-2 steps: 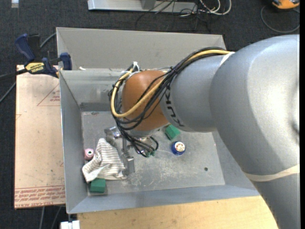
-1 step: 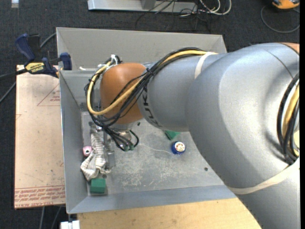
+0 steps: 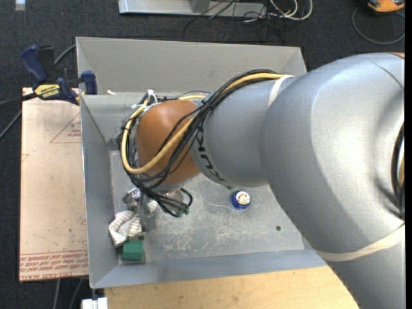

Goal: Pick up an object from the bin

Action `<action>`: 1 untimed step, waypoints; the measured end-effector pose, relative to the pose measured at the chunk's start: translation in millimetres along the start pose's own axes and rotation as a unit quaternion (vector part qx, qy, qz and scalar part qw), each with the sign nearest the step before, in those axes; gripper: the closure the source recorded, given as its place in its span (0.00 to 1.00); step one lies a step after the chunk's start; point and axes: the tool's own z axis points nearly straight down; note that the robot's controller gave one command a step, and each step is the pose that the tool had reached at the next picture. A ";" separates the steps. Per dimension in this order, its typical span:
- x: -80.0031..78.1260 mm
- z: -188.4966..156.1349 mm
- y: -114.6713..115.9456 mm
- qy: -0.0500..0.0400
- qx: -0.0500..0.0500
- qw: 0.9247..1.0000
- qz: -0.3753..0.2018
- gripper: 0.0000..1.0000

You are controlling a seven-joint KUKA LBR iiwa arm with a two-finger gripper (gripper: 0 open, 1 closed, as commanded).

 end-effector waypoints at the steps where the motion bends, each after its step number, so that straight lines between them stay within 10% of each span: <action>1: 0.0 0.0 -0.1 0.000 0.000 1.000 0.000 1.00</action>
Offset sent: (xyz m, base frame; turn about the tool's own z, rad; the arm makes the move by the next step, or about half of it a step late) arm 0.0123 0.0088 0.2351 -0.1547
